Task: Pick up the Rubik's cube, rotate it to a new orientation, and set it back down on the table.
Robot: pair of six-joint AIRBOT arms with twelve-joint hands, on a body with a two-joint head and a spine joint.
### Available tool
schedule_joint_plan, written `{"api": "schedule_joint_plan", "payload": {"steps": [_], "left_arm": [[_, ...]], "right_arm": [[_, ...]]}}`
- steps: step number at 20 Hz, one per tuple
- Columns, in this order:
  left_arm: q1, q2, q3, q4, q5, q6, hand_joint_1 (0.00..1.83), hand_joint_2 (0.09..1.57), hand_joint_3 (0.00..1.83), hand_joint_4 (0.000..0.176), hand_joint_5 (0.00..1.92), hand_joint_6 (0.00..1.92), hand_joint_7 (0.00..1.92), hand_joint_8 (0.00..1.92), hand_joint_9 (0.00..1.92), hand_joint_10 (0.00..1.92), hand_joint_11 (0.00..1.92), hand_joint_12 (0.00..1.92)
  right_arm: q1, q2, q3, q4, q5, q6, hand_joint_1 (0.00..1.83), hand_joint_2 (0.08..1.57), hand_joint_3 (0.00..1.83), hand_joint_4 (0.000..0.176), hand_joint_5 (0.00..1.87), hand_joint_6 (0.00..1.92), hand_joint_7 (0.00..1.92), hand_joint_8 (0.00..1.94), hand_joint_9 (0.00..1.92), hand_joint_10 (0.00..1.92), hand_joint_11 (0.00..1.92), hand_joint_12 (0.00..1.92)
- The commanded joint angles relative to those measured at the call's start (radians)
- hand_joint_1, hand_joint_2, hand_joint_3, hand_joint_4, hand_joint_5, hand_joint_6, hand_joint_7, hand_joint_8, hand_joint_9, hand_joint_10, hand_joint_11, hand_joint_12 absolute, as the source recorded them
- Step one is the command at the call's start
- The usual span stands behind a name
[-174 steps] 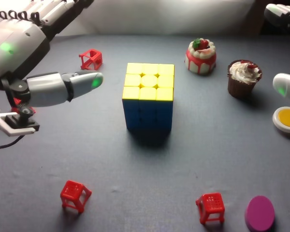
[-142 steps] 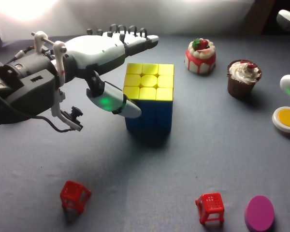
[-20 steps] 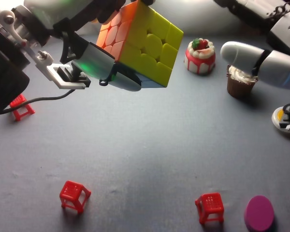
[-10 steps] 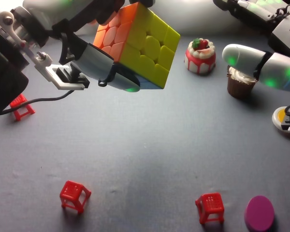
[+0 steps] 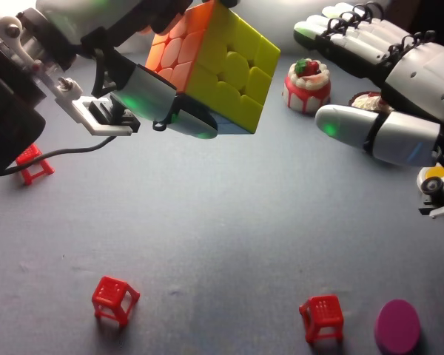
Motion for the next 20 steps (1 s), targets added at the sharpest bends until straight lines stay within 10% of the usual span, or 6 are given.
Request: {"api": "schedule_joint_plan", "payload": {"steps": [1,8,20], "left_arm": [[-0.023,-0.005,-0.004,-0.02,-0.158,-0.014,1.07,0.68,1.18,0.0,0.85,1.7,0.99,1.92,1.1,1.92,1.23,1.92],[-0.028,-0.009,-0.008,-0.001,-0.162,-0.019,1.19,0.7,1.17,0.0,0.85,1.58,0.86,1.84,0.93,1.92,1.01,1.92],[-0.028,-0.012,-0.007,-0.004,-0.163,-0.019,1.08,0.74,1.08,0.0,0.83,1.67,1.06,1.92,1.21,1.92,1.36,1.92]], "right_arm": [[0.02,-0.002,0.009,0.02,0.117,0.006,0.0,1.37,0.0,0.0,0.04,0.0,0.0,0.0,0.0,0.0,0.0,0.0],[0.042,-0.018,0.021,-0.001,0.106,0.006,0.0,1.35,0.0,0.0,0.0,0.0,0.0,0.0,0.0,0.0,0.0,0.0],[0.042,-0.03,0.01,-0.05,0.103,0.006,0.0,1.34,0.0,0.0,0.08,0.04,0.07,0.02,0.04,0.02,0.03,0.02]]}}
